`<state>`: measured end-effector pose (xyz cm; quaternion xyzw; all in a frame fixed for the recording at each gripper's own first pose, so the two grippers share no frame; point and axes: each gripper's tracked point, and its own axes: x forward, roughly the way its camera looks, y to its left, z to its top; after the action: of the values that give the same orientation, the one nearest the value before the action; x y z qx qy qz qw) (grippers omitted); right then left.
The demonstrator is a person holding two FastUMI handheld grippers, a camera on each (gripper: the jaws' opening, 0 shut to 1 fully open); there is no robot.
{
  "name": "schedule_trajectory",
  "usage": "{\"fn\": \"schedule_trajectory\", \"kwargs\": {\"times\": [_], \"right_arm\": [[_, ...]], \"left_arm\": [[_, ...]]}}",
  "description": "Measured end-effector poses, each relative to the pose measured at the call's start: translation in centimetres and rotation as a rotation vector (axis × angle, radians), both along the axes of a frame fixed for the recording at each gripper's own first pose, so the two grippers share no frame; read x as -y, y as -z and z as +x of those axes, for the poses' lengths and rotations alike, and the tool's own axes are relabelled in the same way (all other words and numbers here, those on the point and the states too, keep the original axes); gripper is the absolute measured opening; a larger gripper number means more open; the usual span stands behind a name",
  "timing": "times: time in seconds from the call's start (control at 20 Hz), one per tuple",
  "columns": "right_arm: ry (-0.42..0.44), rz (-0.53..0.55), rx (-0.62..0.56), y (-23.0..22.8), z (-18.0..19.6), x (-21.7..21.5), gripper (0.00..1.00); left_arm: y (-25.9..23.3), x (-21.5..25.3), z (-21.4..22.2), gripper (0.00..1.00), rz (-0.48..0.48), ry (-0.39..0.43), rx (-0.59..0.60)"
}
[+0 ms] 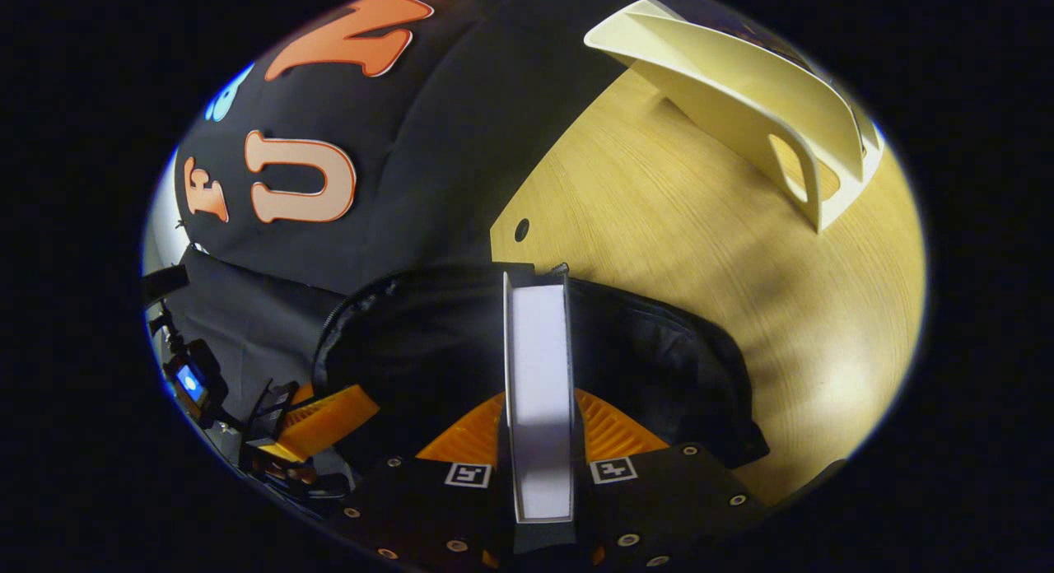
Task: Open the schoolbag, grab two books from the bookshelf and put them into the schoolbag.
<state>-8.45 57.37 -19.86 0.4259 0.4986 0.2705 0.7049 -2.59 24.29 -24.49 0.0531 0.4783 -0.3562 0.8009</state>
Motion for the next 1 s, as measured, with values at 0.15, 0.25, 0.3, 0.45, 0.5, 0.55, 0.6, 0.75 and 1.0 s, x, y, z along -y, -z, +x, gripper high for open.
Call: {"fn": "schedule_trajectory", "kwargs": {"times": [0.15, 0.25, 0.3, 0.45, 0.5, 0.55, 0.6, 0.75, 1.0], "right_arm": [[0.011, 0.022, -0.013, 0.8, 0.1, -1.5, 0.29], [0.021, 0.032, -0.011, 1.2, 0.5, -2.7, 0.29], [0.015, 0.035, -0.016, 1.3, 0.5, -3.2, 0.29], [-0.054, -0.002, -0.033, 1.8, -0.7, -3.9, 0.35], [-0.082, -0.038, -0.022, 2.1, -0.9, -3.8, 0.38], [-0.111, -0.07, -0.014, 2.6, -1.1, -3.6, 0.69], [-0.138, -0.106, -0.014, 3.2, -1.5, -3.4, 0.43], [-0.217, -0.244, -0.007, 4.2, -2.9, -0.4, 0.95], [-0.283, -0.392, 0.049, 3.4, -3.2, 6.1, 0.98]], "left_arm": [[-0.2, 0.8, -0.5, 0.04, -0.02, -0.003, -0.013], [-0.3, 1.4, -0.8, 0.04, -0.027, -0.003, -0.017], [-0.4, 1.6, -0.8, 0.04, -0.028, -0.009, -0.017], [0.2, 1.1, -0.2, 0.04, -0.035, -0.042, -0.037], [0.4, 0.9, 0.0, 0.04, -0.031, -0.051, -0.039], [0.5, 0.6, 0.2, 0.04, -0.025, -0.056, -0.037], [0.4, 0.7, 0.4, 0.04, -0.024, -0.06, -0.034], [0.5, 0.7, 0.4, 0.04, -0.021, -0.065, -0.033], [1.1, 0.9, 0.4, 0.04, -0.01, -0.082, -0.037]]}}
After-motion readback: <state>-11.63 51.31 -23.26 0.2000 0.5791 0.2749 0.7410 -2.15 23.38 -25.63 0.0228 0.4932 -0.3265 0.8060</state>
